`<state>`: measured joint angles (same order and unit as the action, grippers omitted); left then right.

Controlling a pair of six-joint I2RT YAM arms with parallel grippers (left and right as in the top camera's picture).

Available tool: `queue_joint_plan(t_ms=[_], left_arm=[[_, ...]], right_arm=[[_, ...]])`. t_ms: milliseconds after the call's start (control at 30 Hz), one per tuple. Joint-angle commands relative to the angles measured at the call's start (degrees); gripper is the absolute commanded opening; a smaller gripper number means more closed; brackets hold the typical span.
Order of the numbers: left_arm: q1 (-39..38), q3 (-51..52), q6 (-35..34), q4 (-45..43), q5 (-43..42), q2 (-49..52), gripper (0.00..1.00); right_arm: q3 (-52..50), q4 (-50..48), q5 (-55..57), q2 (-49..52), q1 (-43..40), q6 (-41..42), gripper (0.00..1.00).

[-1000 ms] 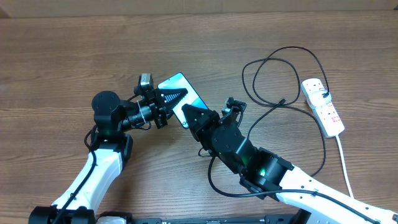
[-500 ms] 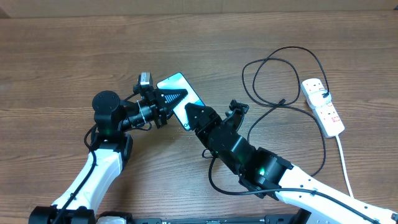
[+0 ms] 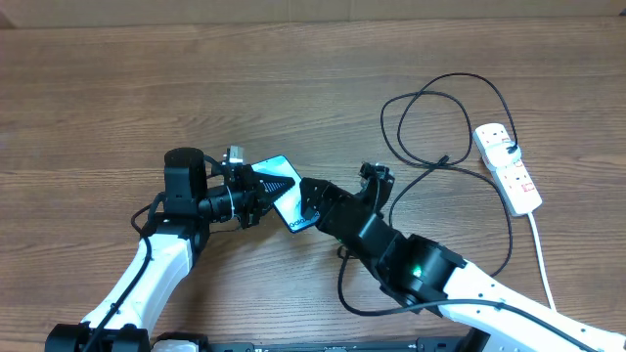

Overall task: Plug charger to phone and switch on socket
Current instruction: 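Move the right gripper to the black cable and grasp its USB-C plug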

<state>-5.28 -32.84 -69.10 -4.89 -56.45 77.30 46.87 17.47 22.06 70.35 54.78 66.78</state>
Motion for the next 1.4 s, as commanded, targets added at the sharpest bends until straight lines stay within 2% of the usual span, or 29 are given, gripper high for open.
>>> queue_joint_plan(t_ms=[0, 133, 300, 433, 600, 767, 967, 1067, 1233, 1367], left_arm=[[0.1, -0.3, 0.9, -0.3, -5.0, -0.5, 0.04], [0.1, -0.3, -4.2, -0.3, -11.2, -0.5, 0.04], [0.1, -0.3, -6.2, -0.3, -18.4, -0.5, 0.04], [0.1, -0.3, -6.1, -0.5, -19.3, -0.5, 0.04], [0.1, -0.3, -6.4, -0.5, -17.7, -0.5, 0.04], [0.1, -0.3, -9.8, -0.5, -17.5, -0.5, 0.05], [0.0, -0.3, -9.8, -0.5, -18.1, -0.5, 0.04], [0.0, -0.3, -9.8, -0.5, -17.9, -0.5, 0.04], [0.0, -0.3, -9.8, -0.5, -17.9, -0.5, 0.04], [0.0, -0.3, -9.8, -0.5, -17.7, -0.5, 0.04]], right_arm=[[0.1, 2.2, 8.4, -3.7, -0.2, -12.4, 0.97], [0.1, 6.0, 13.8, -5.1, -1.3, -12.8, 1.00], [0.1, 11.7, 6.3, -5.8, -9.4, -4.9, 1.00], [0.1, 14.7, -1.6, -5.8, -20.6, -4.9, 1.00], [0.1, 16.0, -10.1, -3.2, -34.9, -13.2, 1.00], [0.1, 19.4, -15.3, 4.6, -46.3, -18.3, 1.00], [0.1, 21.6, -17.0, 10.3, -48.6, -19.1, 1.00], [0.1, 21.4, -18.2, 11.8, -48.2, -19.4, 0.86], [0.1, 17.6, -18.4, 13.3, -47.3, -26.3, 0.82], [0.1, 14.1, -18.4, 15.7, -47.2, -26.6, 0.79]])
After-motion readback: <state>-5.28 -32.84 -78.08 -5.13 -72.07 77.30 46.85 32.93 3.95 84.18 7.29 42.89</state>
